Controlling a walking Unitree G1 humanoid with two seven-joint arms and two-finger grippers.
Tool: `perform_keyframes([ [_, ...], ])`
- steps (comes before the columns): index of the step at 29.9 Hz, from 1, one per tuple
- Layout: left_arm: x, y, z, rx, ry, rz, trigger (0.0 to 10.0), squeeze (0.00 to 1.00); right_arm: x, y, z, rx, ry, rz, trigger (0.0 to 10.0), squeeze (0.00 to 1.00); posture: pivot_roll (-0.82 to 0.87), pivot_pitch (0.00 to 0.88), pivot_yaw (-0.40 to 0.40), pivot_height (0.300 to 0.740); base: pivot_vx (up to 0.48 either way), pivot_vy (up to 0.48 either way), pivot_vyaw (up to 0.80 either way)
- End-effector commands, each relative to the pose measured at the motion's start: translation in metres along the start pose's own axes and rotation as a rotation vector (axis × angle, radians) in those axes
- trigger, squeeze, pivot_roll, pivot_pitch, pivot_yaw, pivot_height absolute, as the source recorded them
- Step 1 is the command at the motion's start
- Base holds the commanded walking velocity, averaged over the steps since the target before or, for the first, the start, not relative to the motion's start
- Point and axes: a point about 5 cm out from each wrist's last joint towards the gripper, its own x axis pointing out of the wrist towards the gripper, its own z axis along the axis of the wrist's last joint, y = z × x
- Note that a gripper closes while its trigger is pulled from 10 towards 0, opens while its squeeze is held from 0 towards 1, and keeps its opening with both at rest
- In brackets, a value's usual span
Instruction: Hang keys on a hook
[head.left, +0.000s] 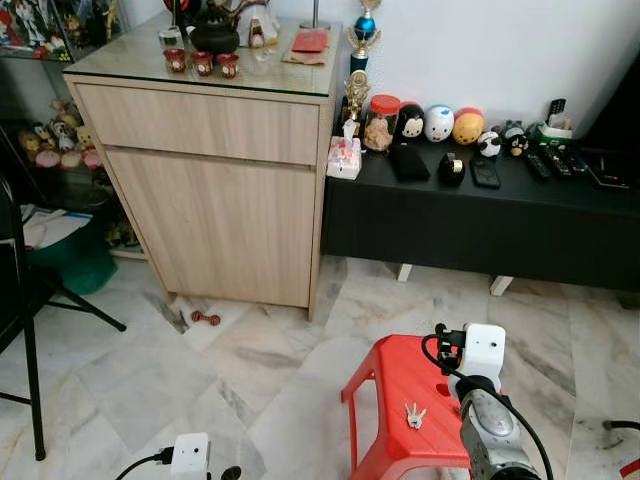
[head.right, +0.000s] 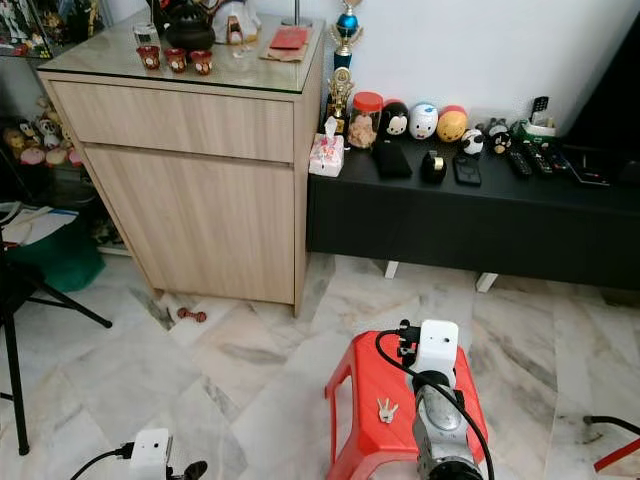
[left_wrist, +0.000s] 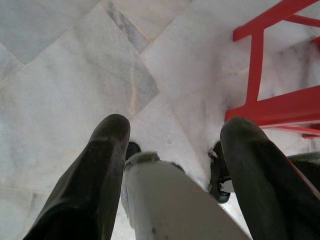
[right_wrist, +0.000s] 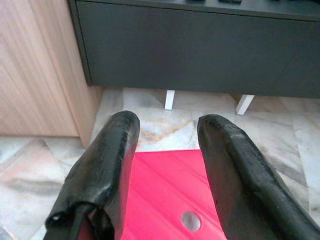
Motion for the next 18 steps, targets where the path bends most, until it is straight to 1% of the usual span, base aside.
perform_keyframes([
  [1, -0.0008, -0.0027, -0.0048, 0.015, 0.016, -0.013, 10.0, 0.0, -0.0015, -0.0008, -0.0028, -0.007, 0.009, 0.001, 10.0, 0.0, 0.04, 0.014, -0.1, 0.631, 0.0, 0.0, 0.0],
  [3, -0.0008, -0.0028, -0.005, 0.015, 0.017, -0.014, 10.0, 0.0, -0.0016, -0.0008, -0.0026, -0.003, 0.005, 0.001, 10.0, 0.0, 0.04, 0.014, -0.1, 0.631, 0.0, 0.0, 0.0],
  [8, -0.0009, -0.0032, -0.0056, 0.015, 0.021, -0.016, 10.0, 0.0, -0.0017, 0.0019, -0.0062, -0.009, 0.04, 0.027, 10.0, 0.0, 0.04, 0.015, -0.1, 0.631, 0.0, 0.0, 0.0],
  [11, -0.0009, -0.0032, -0.0059, 0.014, 0.022, -0.016, 10.0, 0.0, -0.0015, 0.0039, -0.0093, -0.016, 0.072, 0.04, 10.0, 0.0, 0.04, 0.015, -0.1, 0.631, 0.0, 0.0, 0.0],
  [15, -0.0012, -0.0029, -0.007, 0.015, 0.027, -0.015, 10.0, 0.0, 0.0004, 0.004, -0.012, 0.0, 0.123, 0.029, 10.0, 0.0, 0.04, 0.015, -0.101, 0.631, 0.0, 0.0, 0.0],
  [18, -0.0013, -0.0027, -0.0072, 0.016, 0.029, -0.015, 10.0, 0.0, 0.002, 0.0047, -0.0116, 0.006, 0.141, 0.031, 10.0, 0.0, 0.04, 0.017, -0.099, 0.631, 0.0, 0.0, 0.0],
])
